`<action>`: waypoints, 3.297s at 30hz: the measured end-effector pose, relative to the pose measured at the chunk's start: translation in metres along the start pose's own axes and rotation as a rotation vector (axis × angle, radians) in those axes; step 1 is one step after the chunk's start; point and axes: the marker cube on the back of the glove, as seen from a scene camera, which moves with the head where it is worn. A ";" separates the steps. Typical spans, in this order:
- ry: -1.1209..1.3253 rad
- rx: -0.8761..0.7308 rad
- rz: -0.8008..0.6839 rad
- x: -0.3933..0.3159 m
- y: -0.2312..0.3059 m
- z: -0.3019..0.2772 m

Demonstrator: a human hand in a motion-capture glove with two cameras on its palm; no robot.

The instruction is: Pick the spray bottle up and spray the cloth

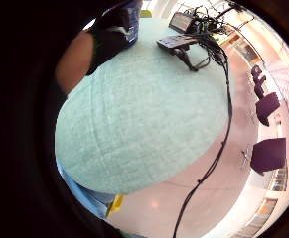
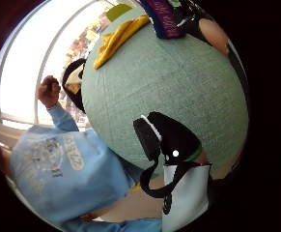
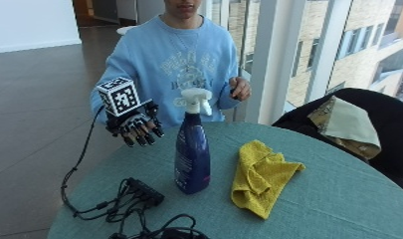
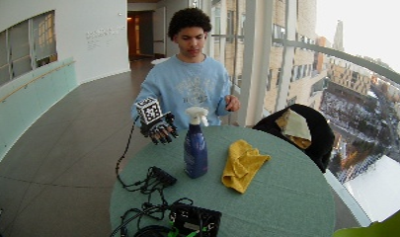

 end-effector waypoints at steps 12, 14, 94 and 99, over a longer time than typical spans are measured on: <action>0.010 0.006 0.026 0.020 0.005 -0.009; 0.013 0.007 0.037 0.021 0.006 -0.010; -1.071 0.265 0.185 -0.021 -0.217 -0.005; -1.045 0.297 0.191 -0.023 -0.221 -0.005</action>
